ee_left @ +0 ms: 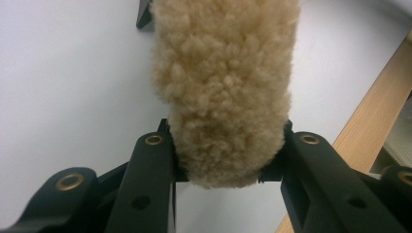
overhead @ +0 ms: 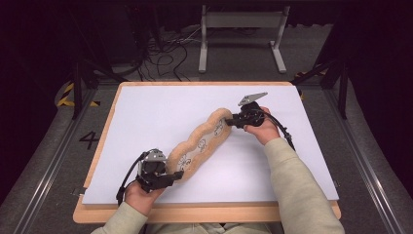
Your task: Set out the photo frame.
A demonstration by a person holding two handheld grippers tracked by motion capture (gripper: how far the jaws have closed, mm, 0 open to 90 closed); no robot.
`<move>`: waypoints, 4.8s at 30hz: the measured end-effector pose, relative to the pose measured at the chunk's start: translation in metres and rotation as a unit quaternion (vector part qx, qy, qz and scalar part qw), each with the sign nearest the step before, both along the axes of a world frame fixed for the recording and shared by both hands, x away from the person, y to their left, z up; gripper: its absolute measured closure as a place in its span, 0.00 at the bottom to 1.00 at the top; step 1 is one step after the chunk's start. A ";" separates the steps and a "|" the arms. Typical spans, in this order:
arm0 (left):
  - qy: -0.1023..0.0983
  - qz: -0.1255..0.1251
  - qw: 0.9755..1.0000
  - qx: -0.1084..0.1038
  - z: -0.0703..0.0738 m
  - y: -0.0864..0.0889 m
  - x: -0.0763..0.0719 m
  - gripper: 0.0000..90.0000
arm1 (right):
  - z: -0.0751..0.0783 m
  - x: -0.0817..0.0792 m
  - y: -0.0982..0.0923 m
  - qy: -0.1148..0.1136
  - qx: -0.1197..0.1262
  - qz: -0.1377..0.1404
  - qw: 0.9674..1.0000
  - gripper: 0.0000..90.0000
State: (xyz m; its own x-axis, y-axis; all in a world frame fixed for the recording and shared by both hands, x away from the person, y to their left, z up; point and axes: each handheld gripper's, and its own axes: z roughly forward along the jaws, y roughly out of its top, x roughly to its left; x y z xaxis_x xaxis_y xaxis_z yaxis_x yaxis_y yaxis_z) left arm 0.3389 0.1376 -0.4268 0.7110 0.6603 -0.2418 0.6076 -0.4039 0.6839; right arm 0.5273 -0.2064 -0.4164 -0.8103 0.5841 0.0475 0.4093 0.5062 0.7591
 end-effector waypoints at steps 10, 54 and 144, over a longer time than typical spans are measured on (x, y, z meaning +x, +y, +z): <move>-0.002 0.002 1.000 -0.023 0.009 0.006 0.002 0.75 | 0.008 -0.007 -0.003 -0.001 0.005 -0.015 1.000 0.77; -0.060 0.014 0.997 -0.048 0.004 -0.002 0.084 0.58 | 0.012 -0.132 -0.055 -0.078 0.009 -0.183 0.980 0.71; -0.134 0.071 0.985 -0.080 -0.013 0.094 0.031 0.04 | -0.005 -0.156 -0.135 -0.051 0.045 -0.149 0.987 0.19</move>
State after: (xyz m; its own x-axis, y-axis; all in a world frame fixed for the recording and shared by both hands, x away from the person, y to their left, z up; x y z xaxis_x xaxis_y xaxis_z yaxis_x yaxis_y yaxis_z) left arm 0.3697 0.2320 -0.4398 0.6667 0.7266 -0.1663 0.4386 -0.2020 0.8757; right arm 0.3713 -0.3410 -0.4214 -0.6072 0.7938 0.0359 0.4482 0.3048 0.8404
